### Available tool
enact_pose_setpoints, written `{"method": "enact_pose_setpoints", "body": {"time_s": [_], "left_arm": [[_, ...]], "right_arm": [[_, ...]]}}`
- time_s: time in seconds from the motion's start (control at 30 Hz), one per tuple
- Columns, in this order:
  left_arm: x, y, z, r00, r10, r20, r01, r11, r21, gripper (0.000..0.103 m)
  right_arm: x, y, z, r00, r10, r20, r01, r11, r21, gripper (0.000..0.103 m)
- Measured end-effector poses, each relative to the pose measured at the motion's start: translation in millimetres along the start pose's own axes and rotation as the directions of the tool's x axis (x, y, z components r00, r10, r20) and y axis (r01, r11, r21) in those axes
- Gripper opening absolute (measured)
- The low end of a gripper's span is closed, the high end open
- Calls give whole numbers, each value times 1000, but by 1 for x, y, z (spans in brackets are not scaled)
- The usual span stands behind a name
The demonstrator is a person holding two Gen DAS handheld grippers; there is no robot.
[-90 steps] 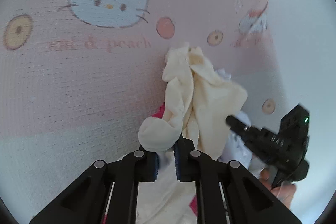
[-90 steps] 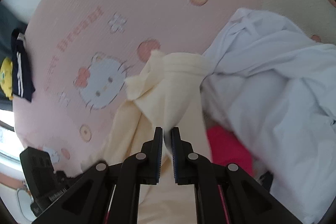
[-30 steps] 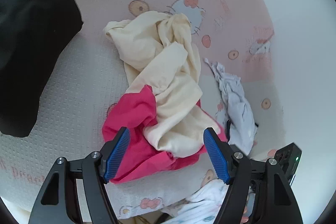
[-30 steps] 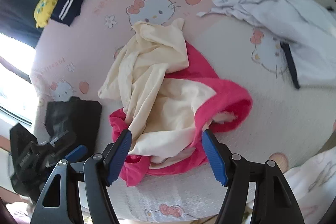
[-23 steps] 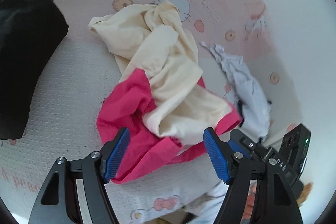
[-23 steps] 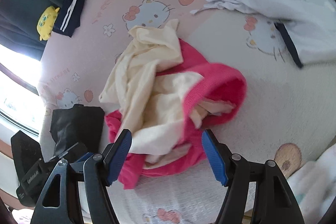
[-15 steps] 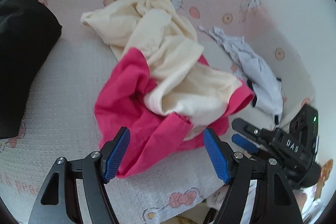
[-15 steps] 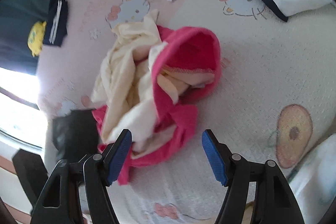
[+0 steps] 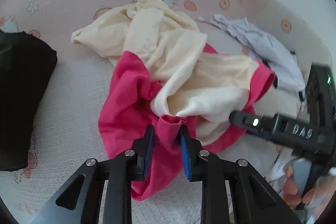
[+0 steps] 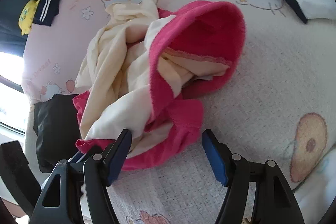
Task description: Fold clothes
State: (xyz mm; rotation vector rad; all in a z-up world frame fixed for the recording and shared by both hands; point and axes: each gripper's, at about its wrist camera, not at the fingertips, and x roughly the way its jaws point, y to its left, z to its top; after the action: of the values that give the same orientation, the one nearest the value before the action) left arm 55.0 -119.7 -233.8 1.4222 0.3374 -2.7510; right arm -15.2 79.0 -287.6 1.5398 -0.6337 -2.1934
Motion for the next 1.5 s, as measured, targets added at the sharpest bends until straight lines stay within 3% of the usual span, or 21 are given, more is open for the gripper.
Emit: {"method": "enact_pose_setpoints", "body": {"time_s": [0.27,0.33,0.4,0.6,0.7,0.9,0.97,1.0,1.03,1.07,1.13,1.23,1.33,1.4,1.43,1.47,1.5], "left_arm": [[-14,7,5,999,31,35,-31,999,12,16],[-16,8,5,998,42,39,-43,999,17,11],[-18,7,4,996,67,51,-69,997,25,9],[-31,25,2,989,140,41,-140,990,-8,8],[-36,37,-2,983,184,23,-183,983,-17,8],[-44,50,-16,987,163,6,-163,985,-55,8],[-48,53,-16,992,124,30,-121,988,-91,8],[-50,55,-15,995,96,42,-90,989,-116,8],[-53,57,-13,997,60,53,-52,988,-146,8],[-56,60,-11,998,21,64,-10,984,-179,8],[-59,65,-6,996,-48,73,65,968,-244,10],[-65,70,1,993,-74,86,97,951,-293,11],[-69,74,8,992,-85,95,111,942,-317,13],[-71,74,14,994,-74,84,97,945,-313,20],[-72,75,17,994,-77,80,99,945,-313,35],[-73,76,19,992,-96,86,119,939,-321,58],[-75,78,21,987,-121,102,149,930,-336,67]], "right_arm": [[13,15,9,999,-48,13,50,991,-124,65],[18,24,11,997,-81,12,81,979,-186,27],[21,33,11,990,-139,29,142,964,-226,6],[1,45,19,971,-184,150,214,952,-221,4],[5,37,23,968,-223,115,241,955,-175,4],[16,30,30,978,-204,50,209,971,-117,4],[18,39,31,975,-214,53,219,966,-141,7],[19,43,32,972,-225,59,232,961,-152,21],[19,48,33,969,-236,70,244,956,-165,52],[15,54,33,965,-241,102,257,950,-179,63],[4,68,34,950,-254,180,288,935,-204,67],[-14,89,36,926,-268,266,341,898,-280,76],[-18,113,28,899,-314,304,427,784,-451,76],[-26,112,5,889,-345,300,457,700,-549,76],[-21,119,2,888,-361,283,458,649,-608,76],[-26,122,-5,891,-366,269,447,601,-662,76],[-27,119,-8,896,-360,261,431,565,-704,76]]}}
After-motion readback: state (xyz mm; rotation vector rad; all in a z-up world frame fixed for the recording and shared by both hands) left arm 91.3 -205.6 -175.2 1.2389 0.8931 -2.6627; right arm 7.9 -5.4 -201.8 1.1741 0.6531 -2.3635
